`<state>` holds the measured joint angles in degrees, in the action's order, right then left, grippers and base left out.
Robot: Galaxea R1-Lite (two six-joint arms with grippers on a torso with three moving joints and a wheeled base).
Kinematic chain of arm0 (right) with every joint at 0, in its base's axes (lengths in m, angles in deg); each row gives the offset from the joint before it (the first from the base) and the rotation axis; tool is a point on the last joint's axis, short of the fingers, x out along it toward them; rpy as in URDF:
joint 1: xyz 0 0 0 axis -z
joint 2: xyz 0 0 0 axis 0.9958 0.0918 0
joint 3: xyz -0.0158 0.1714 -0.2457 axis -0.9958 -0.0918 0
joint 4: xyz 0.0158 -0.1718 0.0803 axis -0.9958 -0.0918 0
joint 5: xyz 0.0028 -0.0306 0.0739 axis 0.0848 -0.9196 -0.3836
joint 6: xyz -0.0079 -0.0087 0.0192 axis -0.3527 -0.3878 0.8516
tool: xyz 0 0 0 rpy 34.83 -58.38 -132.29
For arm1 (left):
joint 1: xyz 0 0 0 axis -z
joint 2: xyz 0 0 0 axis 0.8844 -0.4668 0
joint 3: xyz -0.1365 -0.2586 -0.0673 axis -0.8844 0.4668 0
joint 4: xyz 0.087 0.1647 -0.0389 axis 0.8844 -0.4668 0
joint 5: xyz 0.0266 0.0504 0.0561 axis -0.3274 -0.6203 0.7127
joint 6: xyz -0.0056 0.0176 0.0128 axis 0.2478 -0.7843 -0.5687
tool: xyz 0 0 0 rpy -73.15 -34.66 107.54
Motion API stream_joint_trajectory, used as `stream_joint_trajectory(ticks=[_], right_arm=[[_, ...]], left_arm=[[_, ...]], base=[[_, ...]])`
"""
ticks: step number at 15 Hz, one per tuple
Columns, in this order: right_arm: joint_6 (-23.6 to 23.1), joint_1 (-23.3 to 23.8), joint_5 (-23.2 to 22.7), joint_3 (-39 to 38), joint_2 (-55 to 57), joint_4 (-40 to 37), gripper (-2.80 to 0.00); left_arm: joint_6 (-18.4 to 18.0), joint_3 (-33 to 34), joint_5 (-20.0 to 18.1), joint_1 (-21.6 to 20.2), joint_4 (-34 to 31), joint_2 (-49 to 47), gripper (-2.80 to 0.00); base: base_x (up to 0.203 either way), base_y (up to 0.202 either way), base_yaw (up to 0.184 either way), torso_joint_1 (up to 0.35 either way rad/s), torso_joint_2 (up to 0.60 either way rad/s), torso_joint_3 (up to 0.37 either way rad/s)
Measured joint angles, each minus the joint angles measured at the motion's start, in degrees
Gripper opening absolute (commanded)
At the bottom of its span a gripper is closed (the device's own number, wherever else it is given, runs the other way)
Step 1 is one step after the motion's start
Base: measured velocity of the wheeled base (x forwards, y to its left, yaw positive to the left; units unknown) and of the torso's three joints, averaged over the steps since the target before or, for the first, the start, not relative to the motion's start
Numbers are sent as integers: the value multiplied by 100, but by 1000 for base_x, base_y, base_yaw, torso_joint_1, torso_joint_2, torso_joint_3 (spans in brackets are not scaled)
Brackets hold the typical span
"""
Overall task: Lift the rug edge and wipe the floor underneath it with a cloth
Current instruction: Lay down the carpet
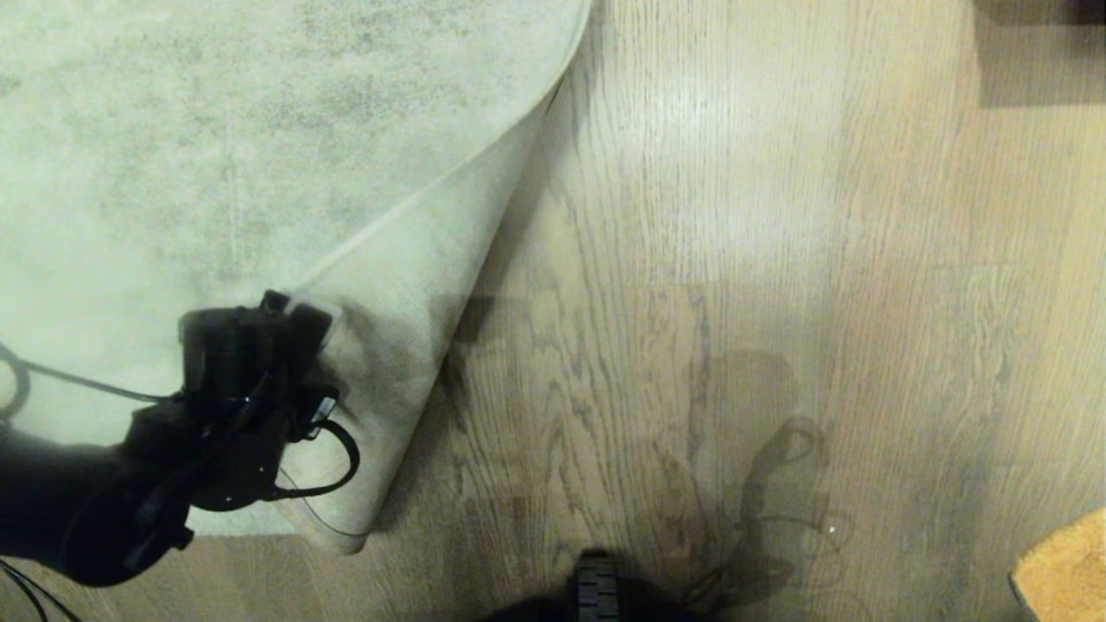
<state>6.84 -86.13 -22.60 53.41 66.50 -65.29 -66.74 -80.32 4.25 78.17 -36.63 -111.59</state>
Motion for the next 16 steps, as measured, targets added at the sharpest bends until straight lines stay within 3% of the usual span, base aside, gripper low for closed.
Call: stream_joint_trajectory(ticks=[16], right_arm=[[33, 99, 0, 0, -1128, 0, -280]], left_arm=[[-8, -11, 2, 88, 16, 177, -280]], base=[[0, 0, 0, 0, 0, 0]])
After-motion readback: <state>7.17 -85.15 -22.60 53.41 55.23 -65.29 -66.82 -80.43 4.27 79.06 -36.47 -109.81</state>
